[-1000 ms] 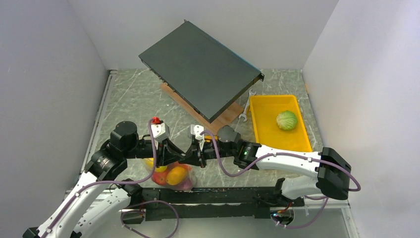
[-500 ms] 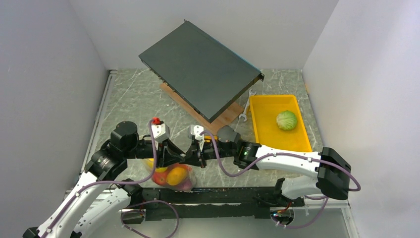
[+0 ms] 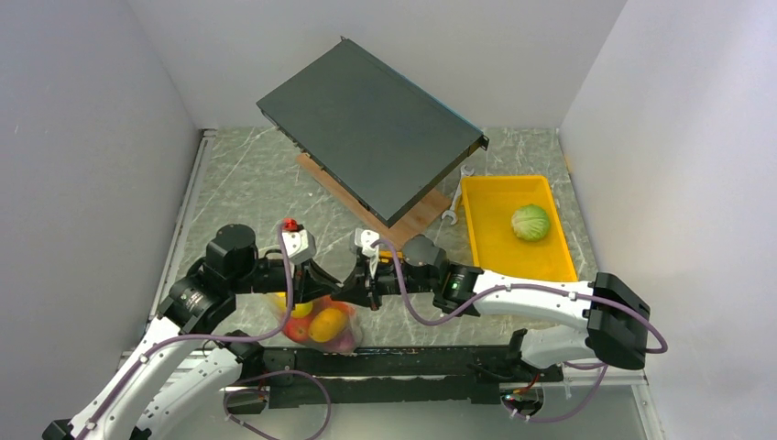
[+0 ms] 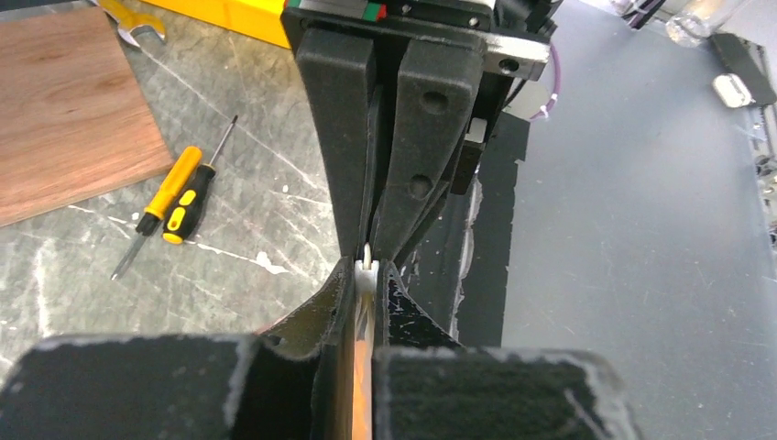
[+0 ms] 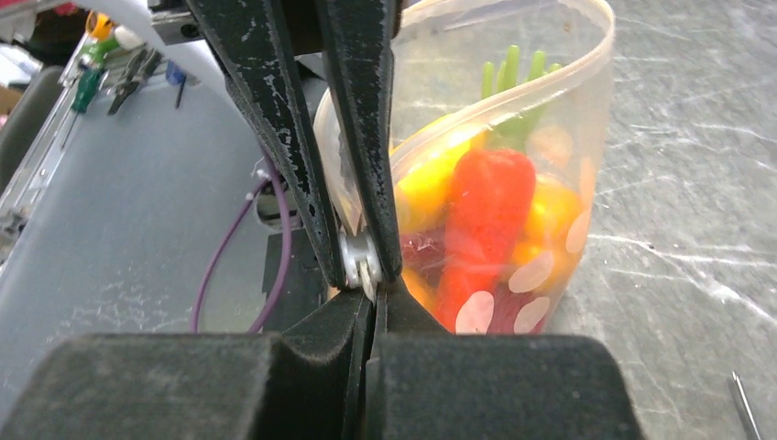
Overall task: Place the food in the zip-top bag and seal the zipper
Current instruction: Zip the zipper food storage bag at the center of the board, then place the zipper food storage bag at the center of the board, then reset both arms
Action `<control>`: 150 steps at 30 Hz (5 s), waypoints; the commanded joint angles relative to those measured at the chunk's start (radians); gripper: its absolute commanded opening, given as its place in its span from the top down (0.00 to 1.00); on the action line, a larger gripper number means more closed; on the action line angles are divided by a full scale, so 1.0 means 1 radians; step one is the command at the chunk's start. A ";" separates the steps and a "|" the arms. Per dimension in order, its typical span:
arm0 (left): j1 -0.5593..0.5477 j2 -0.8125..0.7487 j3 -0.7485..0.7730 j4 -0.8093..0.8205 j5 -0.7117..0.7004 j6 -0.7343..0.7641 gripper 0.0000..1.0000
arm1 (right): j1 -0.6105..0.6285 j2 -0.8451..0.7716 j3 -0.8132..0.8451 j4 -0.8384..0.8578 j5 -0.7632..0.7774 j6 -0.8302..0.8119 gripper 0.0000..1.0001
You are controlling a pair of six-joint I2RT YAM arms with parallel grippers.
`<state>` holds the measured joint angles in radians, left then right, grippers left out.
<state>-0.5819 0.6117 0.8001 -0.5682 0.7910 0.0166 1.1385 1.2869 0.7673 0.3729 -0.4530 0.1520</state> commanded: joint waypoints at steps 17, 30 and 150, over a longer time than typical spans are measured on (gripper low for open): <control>0.004 0.006 0.044 -0.127 -0.133 0.085 1.00 | -0.036 -0.455 -0.290 0.070 0.474 0.187 1.00; 0.006 -0.014 0.075 -0.185 -0.225 0.120 1.00 | -0.142 -0.801 -0.387 -0.260 0.709 0.186 1.00; -0.003 -0.281 0.682 -0.261 -1.073 -0.482 0.15 | 0.254 -0.603 0.630 -0.994 1.393 0.016 0.00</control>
<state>-0.5816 0.2638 1.4231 -0.9672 -0.2630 -0.5617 1.3899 0.6701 1.3323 -0.6052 0.8135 0.1585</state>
